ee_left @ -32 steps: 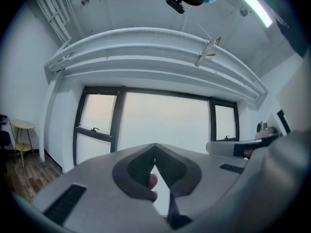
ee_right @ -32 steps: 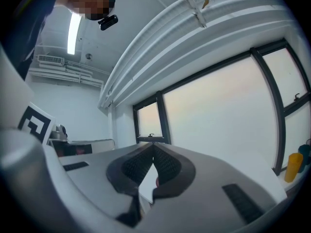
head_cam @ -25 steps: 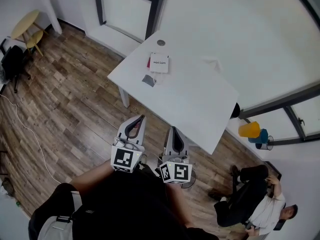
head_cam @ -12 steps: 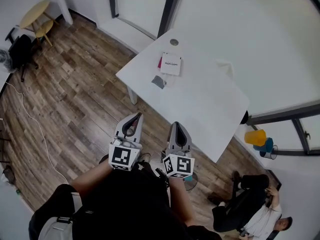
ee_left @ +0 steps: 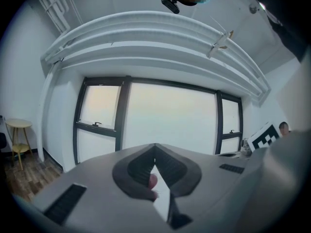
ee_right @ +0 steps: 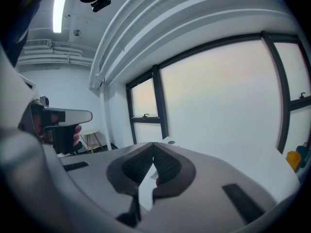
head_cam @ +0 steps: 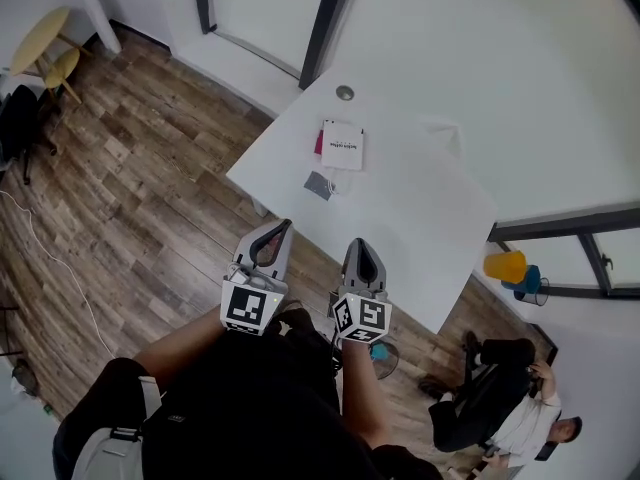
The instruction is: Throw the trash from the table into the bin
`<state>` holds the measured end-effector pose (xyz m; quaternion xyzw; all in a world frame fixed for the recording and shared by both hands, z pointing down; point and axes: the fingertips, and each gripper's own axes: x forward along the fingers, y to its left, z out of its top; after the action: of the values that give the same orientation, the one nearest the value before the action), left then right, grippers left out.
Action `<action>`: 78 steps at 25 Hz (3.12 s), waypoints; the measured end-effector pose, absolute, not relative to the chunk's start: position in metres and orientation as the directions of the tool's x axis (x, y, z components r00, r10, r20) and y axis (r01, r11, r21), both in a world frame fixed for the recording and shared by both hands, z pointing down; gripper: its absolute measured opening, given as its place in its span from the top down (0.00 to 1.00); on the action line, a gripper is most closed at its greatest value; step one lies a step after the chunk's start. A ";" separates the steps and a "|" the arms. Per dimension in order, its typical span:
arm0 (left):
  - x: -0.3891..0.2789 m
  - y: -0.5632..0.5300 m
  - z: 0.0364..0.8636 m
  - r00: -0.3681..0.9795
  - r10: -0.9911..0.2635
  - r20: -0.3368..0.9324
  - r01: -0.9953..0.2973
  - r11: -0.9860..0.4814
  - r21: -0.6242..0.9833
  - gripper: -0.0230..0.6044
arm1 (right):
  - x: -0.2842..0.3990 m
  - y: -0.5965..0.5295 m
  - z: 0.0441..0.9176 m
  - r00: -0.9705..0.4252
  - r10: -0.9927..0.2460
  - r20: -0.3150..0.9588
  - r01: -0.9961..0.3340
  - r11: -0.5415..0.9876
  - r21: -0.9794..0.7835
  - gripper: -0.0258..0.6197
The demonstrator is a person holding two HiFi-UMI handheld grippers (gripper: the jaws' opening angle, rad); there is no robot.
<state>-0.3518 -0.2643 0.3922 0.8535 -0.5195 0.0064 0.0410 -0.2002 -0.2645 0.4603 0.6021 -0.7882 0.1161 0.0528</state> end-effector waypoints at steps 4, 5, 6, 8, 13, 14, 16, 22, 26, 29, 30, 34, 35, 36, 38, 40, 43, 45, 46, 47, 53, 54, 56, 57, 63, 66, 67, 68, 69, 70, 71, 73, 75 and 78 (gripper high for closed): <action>-0.352 -0.287 0.399 0.478 -0.875 0.077 -0.878 -0.472 0.078 0.97 | -0.196 -0.288 0.474 -0.245 -0.934 0.259 -0.966 0.214 -0.143 0.95; -0.350 -0.292 0.401 0.478 -0.875 0.075 -0.878 -0.473 0.076 0.97 | -0.195 -0.295 0.480 -0.247 -0.931 0.270 -0.965 0.211 -0.155 0.95; -0.349 -0.298 0.402 0.476 -0.877 0.074 -0.879 -0.471 0.075 0.97 | -0.194 -0.302 0.486 -0.250 -0.926 0.282 -0.963 0.209 -0.168 0.95; -0.348 -0.308 0.408 0.468 -0.880 0.084 -0.883 -0.461 0.088 0.97 | -0.192 -0.315 0.499 -0.251 -0.917 0.310 -0.963 0.204 -0.177 0.95; -0.346 -0.329 0.423 0.453 -0.883 0.124 -0.891 -0.444 0.092 0.97 | -0.184 -0.363 0.550 -0.264 -0.869 0.419 -0.960 0.192 -0.206 0.82; -0.346 -0.333 0.425 0.451 -0.884 0.127 -0.892 -0.443 0.087 0.97 | -0.182 -0.375 0.564 -0.261 -0.857 0.445 -0.960 0.182 -0.213 0.82; -0.347 -0.337 0.434 0.438 -0.888 0.143 -0.899 -0.429 0.089 0.97 | -0.178 -0.399 0.593 -0.252 -0.829 0.499 -0.962 0.160 -0.220 0.82; -0.360 -0.334 0.464 0.378 -0.901 0.212 -0.924 -0.354 0.141 0.97 | -0.176 -0.457 0.655 -0.246 -0.741 0.625 -0.967 0.140 -0.213 0.82; -0.368 -0.334 0.473 0.356 -0.902 0.243 -0.933 -0.327 0.152 0.97 | -0.178 -0.472 0.693 -0.254 -0.667 0.700 -0.967 0.182 -0.178 0.78; -0.374 -0.337 0.478 0.333 -0.908 0.254 -0.940 -0.299 0.162 0.97 | -0.180 -0.480 0.710 -0.257 -0.625 0.737 -0.965 0.204 -0.164 0.78; -0.377 -0.338 0.479 0.323 -0.911 0.258 -0.944 -0.289 0.162 0.97 | -0.181 -0.483 0.712 -0.254 -0.617 0.745 -0.966 0.206 -0.158 0.78; -0.388 -0.340 0.482 0.296 -0.920 0.256 -0.954 -0.275 0.117 0.97 | -0.179 -0.484 0.715 -0.211 -0.608 0.766 -0.973 0.207 -0.103 0.93; -0.387 -0.340 0.481 0.295 -0.921 0.255 -0.955 -0.273 0.120 0.97 | -0.177 -0.482 0.714 -0.204 -0.611 0.765 -0.974 0.206 -0.096 0.94; -0.386 -0.340 0.481 0.296 -0.921 0.254 -0.954 -0.272 0.128 0.97 | -0.176 -0.480 0.713 -0.202 -0.616 0.761 -0.974 0.205 -0.093 0.94; -0.384 -0.340 0.480 0.306 -0.918 0.251 -0.951 -0.281 0.131 0.97 | -0.175 -0.477 0.705 -0.203 -0.635 0.746 -0.975 0.203 -0.093 0.94; -0.382 -0.340 0.479 0.318 -0.915 0.247 -0.948 -0.299 0.114 0.97 | -0.175 -0.474 0.692 -0.210 -0.659 0.722 -0.975 0.200 -0.101 0.94; -0.376 -0.339 0.473 0.337 -0.911 0.239 -0.941 -0.321 0.107 0.97 | -0.175 -0.460 0.664 -0.221 -0.700 0.679 -0.974 0.195 -0.117 0.94; -0.369 -0.339 0.463 0.362 -0.904 0.227 -0.932 -0.345 0.111 0.97 | -0.170 -0.443 0.643 -0.222 -0.727 0.650 -0.975 0.179 -0.132 0.94; -0.364 -0.339 0.458 0.374 -0.901 0.221 -0.927 -0.358 0.109 0.97 | -0.167 -0.433 0.632 -0.221 -0.740 0.635 -0.975 0.171 -0.140 0.94; -0.360 -0.339 0.453 0.387 -0.897 0.213 -0.922 -0.373 0.105 0.97 | -0.165 -0.424 0.621 -0.220 -0.753 0.620 -0.975 0.164 -0.147 0.94; -0.343 -0.330 0.429 0.465 -0.874 0.145 -0.885 -0.454 0.104 0.97 | -0.151 -0.367 0.569 -0.168 -0.824 0.541 -0.985 0.114 -0.132 0.94; -0.339 -0.330 0.427 0.485 -0.864 0.138 -0.874 -0.474 0.106 0.97 | -0.147 -0.360 0.562 -0.151 -0.837 0.526 -0.987 0.098 -0.126 0.94; -0.328 -0.328 0.422 0.534 -0.837 0.119 -0.846 -0.526 0.089 0.97 | -0.138 -0.346 0.547 -0.116 -0.860 0.497 -0.991 0.064 -0.120 0.94; -0.323 -0.327 0.419 0.555 -0.825 0.108 -0.832 -0.549 0.079 0.97 | -0.134 -0.339 0.541 -0.099 -0.869 0.485 -0.992 0.048 -0.118 0.94; -0.296 -0.316 0.409 0.650 -0.756 0.074 -0.759 -0.642 0.108 0.97 | -0.114 -0.299 0.521 -0.002 -0.898 0.439 -0.993 -0.051 -0.109 0.95; -0.284 -0.306 0.403 0.705 -0.707 0.058 -0.708 -0.697 0.118 0.97 | -0.111 -0.279 0.511 0.039 -0.906 0.421 -0.990 -0.092 -0.107 0.94; -0.279 -0.302 0.402 0.725 -0.687 0.050 -0.687 -0.717 0.119 0.97 | -0.111 -0.270 0.508 0.054 -0.909 0.414 -0.988 -0.108 -0.109 0.94; -0.275 -0.297 0.401 0.745 -0.665 0.042 -0.665 -0.737 0.120 0.97 | -0.111 -0.260 0.505 0.072 -0.911 0.407 -0.986 -0.127 -0.110 0.94; -0.271 -0.294 0.401 0.764 -0.644 0.034 -0.643 -0.756 0.121 0.97 | -0.111 -0.250 0.502 0.092 -0.913 0.398 -0.983 -0.148 -0.111 0.95; -0.266 -0.292 0.402 0.780 -0.625 0.028 -0.623 -0.772 0.127 0.97 | -0.110 -0.242 0.499 0.114 -0.914 0.390 -0.980 -0.169 -0.110 0.94; -0.261 -0.291 0.403 0.794 -0.607 0.026 -0.604 -0.785 0.135 0.97 | -0.110 -0.234 0.496 0.136 -0.914 0.382 -0.976 -0.191 -0.108 0.94; -0.250 -0.287 0.409 0.823 -0.567 0.031 -0.564 -0.811 0.153 0.97 | -0.108 -0.217 0.489 0.185 -0.909 0.373 -0.965 -0.240 -0.108 0.94; -0.236 -0.281 0.416 0.853 -0.520 0.039 -0.519 -0.839 0.165 0.97 | -0.102 -0.199 0.483 0.238 -0.900 0.365 -0.950 -0.293 -0.103 0.94; -0.205 -0.262 0.420 0.900 -0.435 0.036 -0.434 -0.883 0.178 0.97 | -0.083 -0.161 0.472 0.330 -0.877 0.348 -0.918 -0.384 -0.096 0.94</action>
<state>-0.2051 -0.2615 0.4204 0.9704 -0.2237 -0.0026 0.0911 -0.0835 -0.1609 0.4724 0.8133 -0.5520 0.1741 0.0589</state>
